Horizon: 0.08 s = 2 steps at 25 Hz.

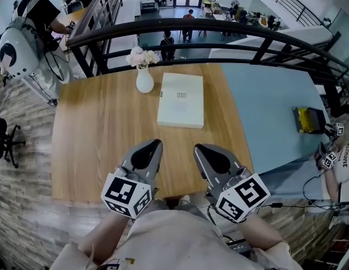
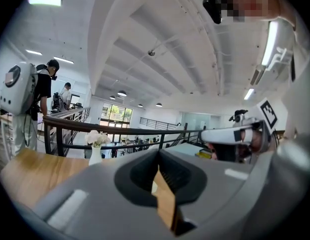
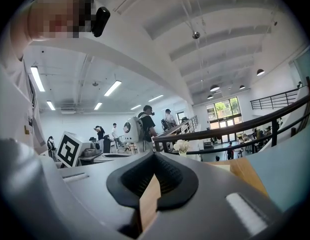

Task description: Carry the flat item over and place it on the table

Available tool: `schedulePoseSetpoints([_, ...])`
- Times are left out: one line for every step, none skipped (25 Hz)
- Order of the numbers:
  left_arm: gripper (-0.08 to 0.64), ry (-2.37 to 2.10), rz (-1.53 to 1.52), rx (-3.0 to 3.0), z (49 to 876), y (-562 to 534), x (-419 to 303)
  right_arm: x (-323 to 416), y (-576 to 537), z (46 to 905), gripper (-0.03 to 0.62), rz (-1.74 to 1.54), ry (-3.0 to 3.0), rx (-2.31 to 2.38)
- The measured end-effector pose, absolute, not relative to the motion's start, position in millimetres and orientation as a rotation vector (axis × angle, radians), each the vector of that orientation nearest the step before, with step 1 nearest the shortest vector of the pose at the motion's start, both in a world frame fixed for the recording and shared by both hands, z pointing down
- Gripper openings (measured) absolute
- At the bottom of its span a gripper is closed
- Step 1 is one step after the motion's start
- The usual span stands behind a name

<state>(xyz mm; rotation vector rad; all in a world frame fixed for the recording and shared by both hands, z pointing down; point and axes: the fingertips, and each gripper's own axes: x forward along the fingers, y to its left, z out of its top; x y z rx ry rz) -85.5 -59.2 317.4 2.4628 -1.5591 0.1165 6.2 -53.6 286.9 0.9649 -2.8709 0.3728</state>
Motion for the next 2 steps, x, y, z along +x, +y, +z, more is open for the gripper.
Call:
schedulePoseSetpoints([0.003,-1.559,0.123,2.463,318.2,-58.1,-86.3,4.7,-52.3,287.4,0.0,0.372,-2.873,0.96])
schedulePoseSetpoints([0.003,-1.558,0.129,2.464,319.0,-57.1,-87.1,3.2,-50.9,287.7,0.001,0.37,-2.876,0.956])
